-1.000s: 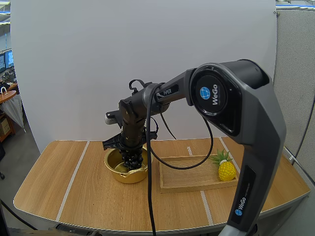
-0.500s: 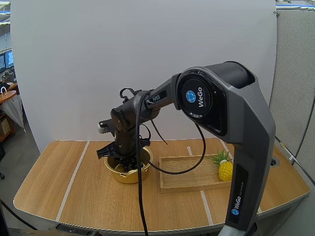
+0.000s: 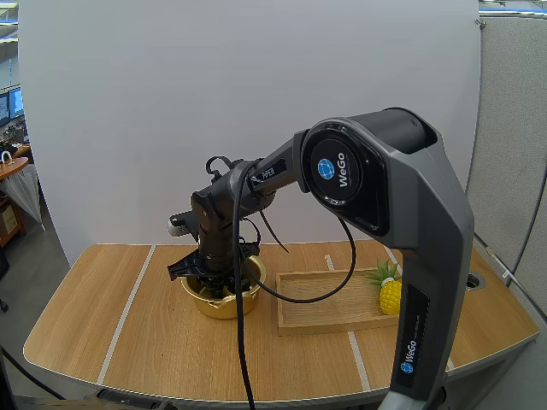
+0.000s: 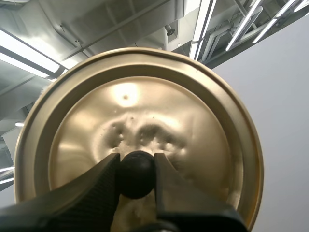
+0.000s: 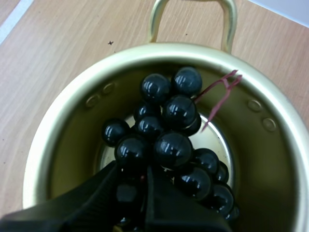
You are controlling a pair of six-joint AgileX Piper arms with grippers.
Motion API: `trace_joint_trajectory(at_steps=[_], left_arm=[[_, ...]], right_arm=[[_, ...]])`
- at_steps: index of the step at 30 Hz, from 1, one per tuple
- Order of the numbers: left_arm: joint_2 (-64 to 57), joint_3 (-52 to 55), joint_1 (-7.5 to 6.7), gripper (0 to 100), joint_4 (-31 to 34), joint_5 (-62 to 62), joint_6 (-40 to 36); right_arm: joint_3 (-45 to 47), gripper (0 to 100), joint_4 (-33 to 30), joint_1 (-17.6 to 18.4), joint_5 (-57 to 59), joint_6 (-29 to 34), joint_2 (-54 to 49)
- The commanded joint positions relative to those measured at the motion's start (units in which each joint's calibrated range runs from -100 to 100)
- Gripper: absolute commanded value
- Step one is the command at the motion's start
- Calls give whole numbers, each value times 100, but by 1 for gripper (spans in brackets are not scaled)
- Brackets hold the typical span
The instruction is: Open the pot, put the grape inside, and close it
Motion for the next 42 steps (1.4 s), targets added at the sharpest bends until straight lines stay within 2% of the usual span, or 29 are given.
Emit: trace_joint_trajectory(at_steps=[1,2,5,8,10,14,26,42], left_arm=[[-30,-34,-10,0,18,-257,-47],[-30,-34,-10,0,18,-257,-47],[-30,-34,-10,0,18,-257,-47],[-30,-34,-10,0,18,-257,-47],[-30,-34,-10,0,18,-257,-47],[-30,-34,-10,0,18,-257,-47],[-30,-34,-10,0,18,-257,-47],[-30,-34,-10,0,18,-257,-47]], right_arm=[[-1,0,-28,-11,177,-118,-22],[-1,5,-28,-11,193,-133,-22],[-1,28,-28,-11,193,-253,-33],[-1,39,-28,-11,193,-253,-75],[-1,51,-52,-11,176,-253,-133],[-13,100,-71,-11,111,-253,-275],[-13,100,-161,-58,180,-232,-579],[-1,100,-176,-58,1527,-126,-2757]])
